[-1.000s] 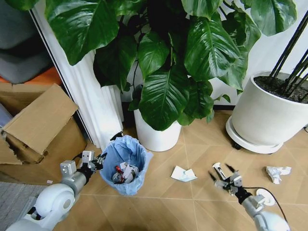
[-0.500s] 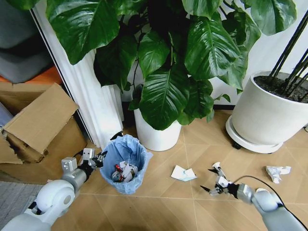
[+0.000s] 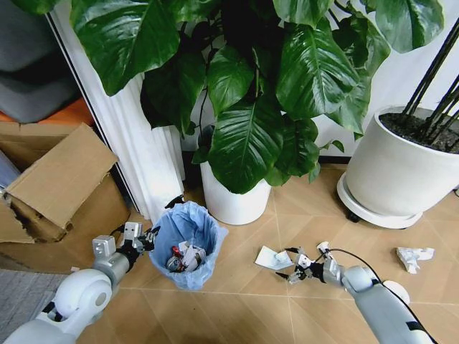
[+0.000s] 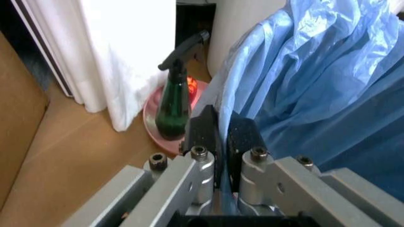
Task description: Pick up the trash bin and place the garbage on the floor into it.
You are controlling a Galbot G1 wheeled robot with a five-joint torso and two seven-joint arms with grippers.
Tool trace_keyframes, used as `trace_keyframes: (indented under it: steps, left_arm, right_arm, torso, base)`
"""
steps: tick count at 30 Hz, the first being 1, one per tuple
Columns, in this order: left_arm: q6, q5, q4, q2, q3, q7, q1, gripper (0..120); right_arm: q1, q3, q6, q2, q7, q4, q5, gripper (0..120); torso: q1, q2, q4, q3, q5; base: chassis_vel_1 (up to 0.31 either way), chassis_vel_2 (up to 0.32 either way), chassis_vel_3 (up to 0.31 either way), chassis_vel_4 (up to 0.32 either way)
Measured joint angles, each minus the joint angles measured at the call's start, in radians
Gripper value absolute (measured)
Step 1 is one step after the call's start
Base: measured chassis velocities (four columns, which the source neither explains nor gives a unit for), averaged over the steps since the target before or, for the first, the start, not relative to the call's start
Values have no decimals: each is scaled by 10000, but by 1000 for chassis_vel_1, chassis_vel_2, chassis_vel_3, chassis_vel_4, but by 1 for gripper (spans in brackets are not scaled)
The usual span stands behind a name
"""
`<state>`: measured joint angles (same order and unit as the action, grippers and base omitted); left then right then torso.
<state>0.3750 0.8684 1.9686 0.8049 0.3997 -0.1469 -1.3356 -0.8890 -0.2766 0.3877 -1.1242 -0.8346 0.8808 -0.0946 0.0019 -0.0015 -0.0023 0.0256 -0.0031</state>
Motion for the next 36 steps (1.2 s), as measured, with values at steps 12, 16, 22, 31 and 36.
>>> trace_keyframes:
  steps: [12, 16, 22, 31, 36]
  left_arm:
    - [38, 113, 55, -89, 31, -52, 72, 0]
    - [73, 205, 88, -142, 43, -116, 124, 0]
    - [99, 276, 99, -198, 47, -152, 161, 0]
    - [127, 334, 100, -253, 48, -161, 223, 0]
    - [134, 335, 96, -250, 47, -161, 231, 0]
  right_arm:
    - [414, 459, -1040, -40, 401, -676, 412, 70]
    - [473, 595, -1224, -7, 430, -772, 653, 57]
    - [477, 801, -1416, 0, 439, -956, 900, 34]
    - [502, 979, -1532, -18, 439, -1157, 1017, 1]
    - [539, 975, -1534, -29, 485, -1224, 1017, 0]
  torso:
    - [0, 0, -1, 0, 0]
    - [0, 0, 0, -1, 1]
    - [0, 0, 0, -1, 1]
    - [0, 0, 0, -1, 1]
    - [0, 0, 0, -1, 0]
  base:
    - [0, 0, 0, 0]
    - [0, 0, 0, 0]
    - [0, 0, 0, 0]
    - [0, 0, 0, 0]
    - [0, 0, 0, 0]
